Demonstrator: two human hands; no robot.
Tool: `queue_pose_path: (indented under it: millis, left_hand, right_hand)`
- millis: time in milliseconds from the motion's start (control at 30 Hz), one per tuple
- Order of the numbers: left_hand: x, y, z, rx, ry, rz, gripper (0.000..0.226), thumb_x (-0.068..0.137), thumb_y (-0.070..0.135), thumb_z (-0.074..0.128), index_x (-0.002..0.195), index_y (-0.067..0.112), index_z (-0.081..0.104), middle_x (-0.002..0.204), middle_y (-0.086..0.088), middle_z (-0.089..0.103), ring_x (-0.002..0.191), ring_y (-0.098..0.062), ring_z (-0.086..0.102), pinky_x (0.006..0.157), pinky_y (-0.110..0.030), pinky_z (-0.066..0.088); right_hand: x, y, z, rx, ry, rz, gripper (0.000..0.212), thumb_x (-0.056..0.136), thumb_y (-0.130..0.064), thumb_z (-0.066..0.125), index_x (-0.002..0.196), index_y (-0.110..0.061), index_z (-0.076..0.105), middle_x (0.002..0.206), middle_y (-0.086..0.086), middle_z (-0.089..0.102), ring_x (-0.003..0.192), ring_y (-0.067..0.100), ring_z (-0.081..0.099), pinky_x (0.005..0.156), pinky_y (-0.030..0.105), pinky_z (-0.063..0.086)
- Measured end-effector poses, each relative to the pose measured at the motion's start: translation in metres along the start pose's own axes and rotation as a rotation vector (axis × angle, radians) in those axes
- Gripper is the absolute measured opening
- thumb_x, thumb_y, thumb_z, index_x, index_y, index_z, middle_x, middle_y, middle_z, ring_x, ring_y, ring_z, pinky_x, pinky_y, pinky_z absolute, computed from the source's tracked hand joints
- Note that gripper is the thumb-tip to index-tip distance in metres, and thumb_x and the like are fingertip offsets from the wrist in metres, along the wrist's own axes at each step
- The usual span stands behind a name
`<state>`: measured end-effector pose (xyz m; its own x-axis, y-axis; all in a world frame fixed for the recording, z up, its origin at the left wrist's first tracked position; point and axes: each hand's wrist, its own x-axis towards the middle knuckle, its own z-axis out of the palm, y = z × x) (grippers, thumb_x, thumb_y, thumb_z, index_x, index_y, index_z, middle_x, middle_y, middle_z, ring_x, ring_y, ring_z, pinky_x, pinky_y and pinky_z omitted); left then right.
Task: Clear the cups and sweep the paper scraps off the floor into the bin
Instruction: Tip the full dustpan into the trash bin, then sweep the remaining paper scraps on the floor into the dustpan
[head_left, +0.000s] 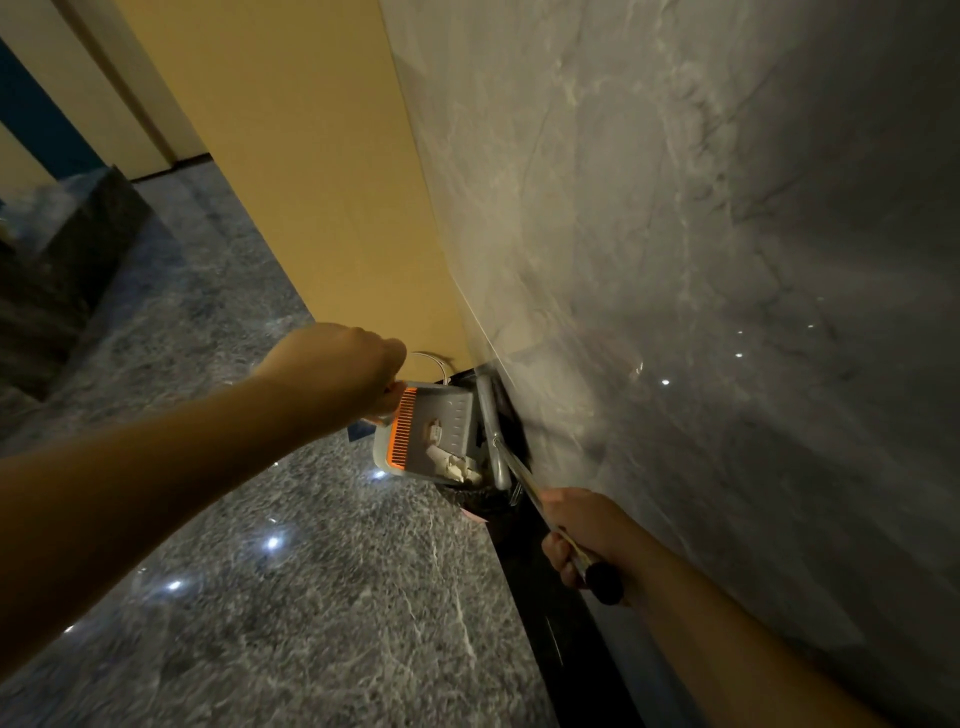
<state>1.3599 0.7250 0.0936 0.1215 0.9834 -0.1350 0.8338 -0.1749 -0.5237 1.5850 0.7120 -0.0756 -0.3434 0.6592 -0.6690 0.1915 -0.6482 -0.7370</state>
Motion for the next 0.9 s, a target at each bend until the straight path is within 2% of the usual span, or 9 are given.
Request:
queue_pose_path:
  millis: [67,200,333,433,533,600,667,734,900]
  left_hand:
    - [0.003,-0.004,0.003,-0.048,0.071,-0.029,0.027,0.099,0.044,0.046,0.099,0.020,0.057,0.077,0.004,0.059,0.066,-0.014,0.058,0.054,-0.025,0.046]
    - [0.005,-0.002,0.003,-0.071,0.015,-0.013,0.026,0.097,0.044,0.047,0.101,0.021,0.058,0.077,0.004,0.061,0.067,-0.014,0.059,0.061,-0.028,0.055]
    - [0.008,-0.009,0.001,-0.062,0.094,-0.055,0.026,0.098,0.044,0.047,0.097,0.019,0.056,0.073,0.004,0.056,0.065,-0.015,0.058,0.058,-0.028,0.052]
    - [0.006,-0.003,0.005,-0.031,-0.038,0.011,0.023,0.098,0.041,0.047,0.100,0.020,0.056,0.074,0.005,0.055,0.070,-0.013,0.059,0.063,-0.028,0.054]
    - [0.008,-0.005,0.003,-0.034,0.013,-0.039,0.024,0.099,0.043,0.046,0.100,0.021,0.055,0.074,0.006,0.054,0.068,-0.013,0.057,0.053,-0.024,0.043]
    - [0.008,-0.007,0.002,-0.060,0.054,-0.090,0.026,0.099,0.043,0.046,0.099,0.020,0.056,0.073,0.005,0.053,0.065,-0.012,0.055,0.049,-0.023,0.038]
    - [0.009,-0.006,0.004,-0.036,0.030,-0.039,0.024,0.098,0.042,0.047,0.099,0.020,0.056,0.074,0.005,0.055,0.066,-0.013,0.057,0.054,-0.025,0.047]
    - [0.008,-0.005,0.003,-0.018,0.000,0.009,0.023,0.098,0.042,0.047,0.100,0.019,0.054,0.075,0.005,0.055,0.069,-0.014,0.059,0.061,-0.028,0.053]
    - [0.007,-0.013,0.004,-0.071,0.061,-0.114,0.027,0.098,0.041,0.048,0.097,0.016,0.056,0.066,0.004,0.045,0.065,-0.019,0.056,0.063,-0.032,0.056]
  right_hand:
    - [-0.002,-0.002,0.001,0.099,-0.043,0.041,0.028,0.102,-0.010,0.031,0.076,-0.017,0.040,0.061,0.004,0.037,0.029,0.003,0.039,0.032,0.015,0.031]
    - [-0.003,-0.002,0.001,0.007,-0.025,0.014,0.028,0.102,-0.011,0.031,0.076,-0.016,0.040,0.059,0.003,0.037,0.034,0.003,0.038,0.036,0.016,0.031]
    - [-0.003,-0.001,-0.002,-0.080,0.032,-0.010,0.025,0.097,-0.010,0.039,0.078,-0.025,0.047,0.064,-0.001,0.043,0.040,0.005,0.040,0.035,0.016,0.033]
    - [-0.005,0.000,-0.002,-0.044,0.017,0.008,0.021,0.098,-0.012,0.037,0.084,-0.025,0.046,0.063,0.000,0.042,0.045,0.008,0.041,0.035,0.018,0.033]
    - [-0.006,-0.002,-0.001,0.101,-0.024,0.075,0.024,0.100,-0.015,0.032,0.079,-0.018,0.042,0.059,0.003,0.039,0.035,0.007,0.041,0.035,0.017,0.031]
    - [-0.004,0.000,-0.002,0.051,-0.016,0.074,0.025,0.100,-0.015,0.035,0.076,-0.021,0.043,0.061,0.002,0.040,0.038,0.007,0.041,0.036,0.017,0.031]
    - [-0.003,0.001,-0.003,-0.050,0.023,0.027,0.025,0.098,-0.013,0.038,0.078,-0.026,0.046,0.063,0.000,0.042,0.043,0.008,0.040,0.035,0.019,0.032]
    - [-0.002,-0.001,-0.003,-0.023,0.014,0.035,0.026,0.098,-0.011,0.035,0.077,-0.024,0.045,0.063,0.001,0.041,0.040,0.007,0.040,0.038,0.020,0.031]
    - [-0.002,0.000,-0.001,0.168,-0.037,0.122,0.022,0.099,-0.013,0.030,0.080,-0.018,0.038,0.061,0.004,0.037,0.034,0.006,0.041,0.041,0.016,0.029]
